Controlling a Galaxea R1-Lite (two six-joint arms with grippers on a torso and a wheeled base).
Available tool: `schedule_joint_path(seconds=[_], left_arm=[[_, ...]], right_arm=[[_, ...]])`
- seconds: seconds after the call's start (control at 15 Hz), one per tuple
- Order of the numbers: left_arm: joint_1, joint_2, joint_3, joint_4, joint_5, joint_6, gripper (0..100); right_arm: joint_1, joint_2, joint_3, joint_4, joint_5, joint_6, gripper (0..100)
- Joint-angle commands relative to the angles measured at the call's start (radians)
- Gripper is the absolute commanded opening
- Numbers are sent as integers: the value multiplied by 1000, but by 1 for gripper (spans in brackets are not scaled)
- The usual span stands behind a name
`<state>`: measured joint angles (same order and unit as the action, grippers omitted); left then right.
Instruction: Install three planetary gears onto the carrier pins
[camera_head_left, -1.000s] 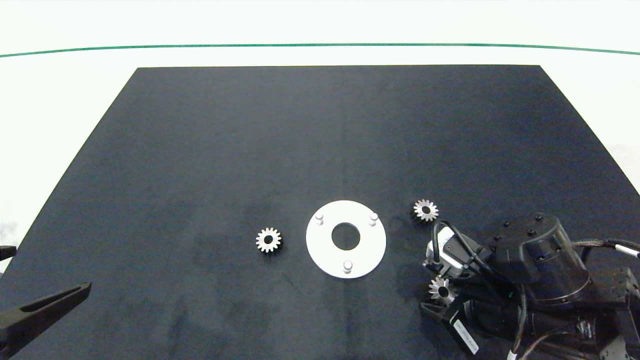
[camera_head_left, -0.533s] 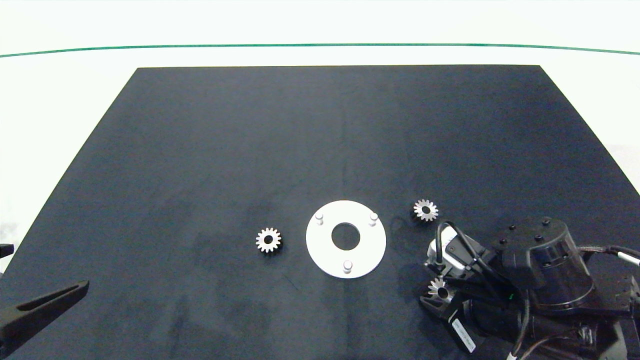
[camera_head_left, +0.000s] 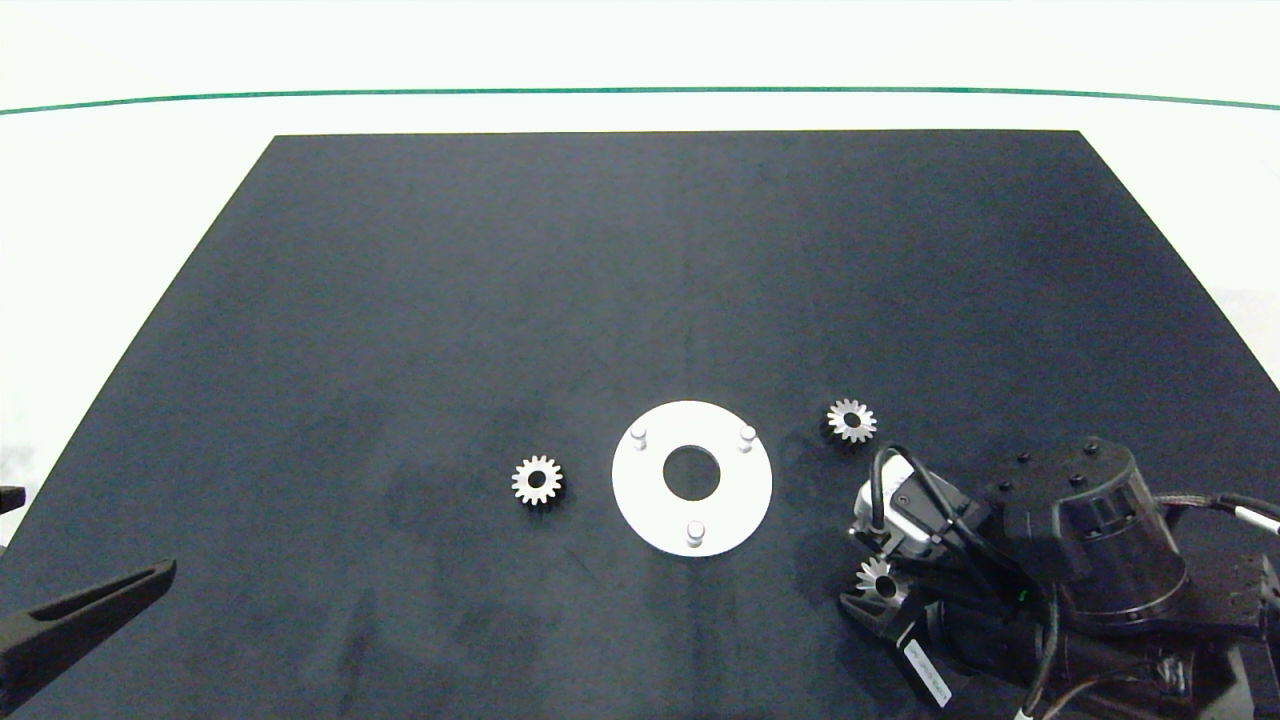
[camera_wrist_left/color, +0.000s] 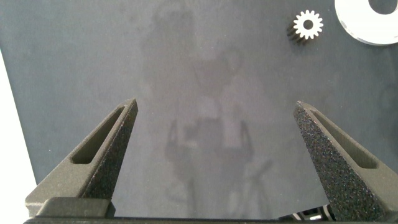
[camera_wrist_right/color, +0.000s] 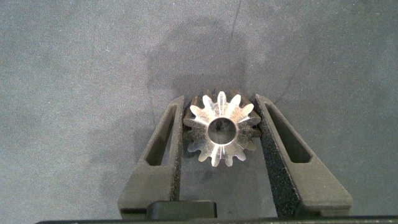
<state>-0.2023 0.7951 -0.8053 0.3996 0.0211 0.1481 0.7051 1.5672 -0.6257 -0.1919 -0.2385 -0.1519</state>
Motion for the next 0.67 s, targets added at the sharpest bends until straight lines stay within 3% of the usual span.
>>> schedule_joint_path(seconds=[0.07,0.67], left_arm=[[-2,-5,2,2,2,1,100],[0,-5,-11,22,2,1,100]], right_arm=[[1,4,3,0,-1,0,18],[2,-9,8,0,1,0,0]])
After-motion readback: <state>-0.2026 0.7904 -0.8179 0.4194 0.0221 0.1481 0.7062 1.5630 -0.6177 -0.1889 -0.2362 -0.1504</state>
